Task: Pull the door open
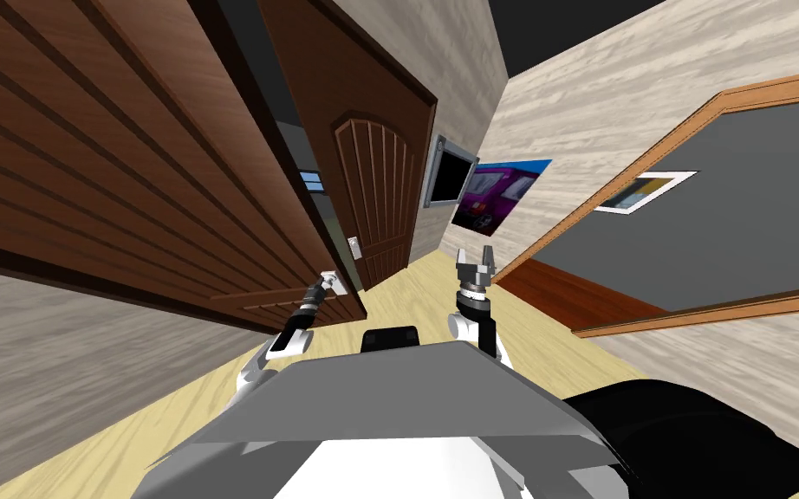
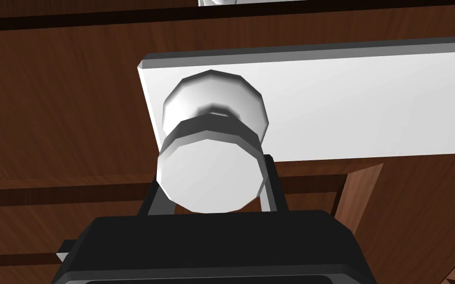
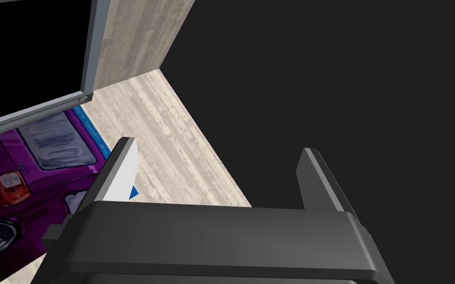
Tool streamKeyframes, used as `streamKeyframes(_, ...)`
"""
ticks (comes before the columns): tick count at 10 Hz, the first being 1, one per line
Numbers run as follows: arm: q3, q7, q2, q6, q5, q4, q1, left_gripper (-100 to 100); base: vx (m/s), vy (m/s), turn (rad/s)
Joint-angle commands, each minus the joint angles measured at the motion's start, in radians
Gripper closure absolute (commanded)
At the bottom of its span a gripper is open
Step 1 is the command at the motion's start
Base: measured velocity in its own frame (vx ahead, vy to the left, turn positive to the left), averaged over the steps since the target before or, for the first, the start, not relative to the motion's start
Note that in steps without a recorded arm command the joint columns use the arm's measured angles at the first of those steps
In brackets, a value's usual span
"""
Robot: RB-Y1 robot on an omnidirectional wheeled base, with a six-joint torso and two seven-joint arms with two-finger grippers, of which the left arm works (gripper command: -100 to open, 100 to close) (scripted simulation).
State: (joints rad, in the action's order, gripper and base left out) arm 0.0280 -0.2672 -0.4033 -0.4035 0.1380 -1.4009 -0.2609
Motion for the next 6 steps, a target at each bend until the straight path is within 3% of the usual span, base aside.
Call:
streamKeyframes(1, -0.025, -0.019, -0.015, -0.020, 0.000, -0.007, -0.015, 100, -0.218, 0.066, -0.146)
streamKeyframes(3, -0.045, -0.038, -0.038, -0.037, 0.001, -0.018, -0.033, 100, -0.231, 0.092, -0.137)
streamKeyframes(4, -0.030, -0.029, -0.035, -0.028, 0.002, -0.015, -0.029, 100, -0.099, 0.030, -0.014)
streamKeyframes(5, -0.044, -0.047, -0.058, -0.053, 0.004, -0.018, -0.052, 100, -0.177, 0.058, -0.153)
streamKeyframes(6, -0.050, -0.055, -0.069, -0.065, 0.004, -0.020, -0.062, 100, -0.258, 0.103, -0.228)
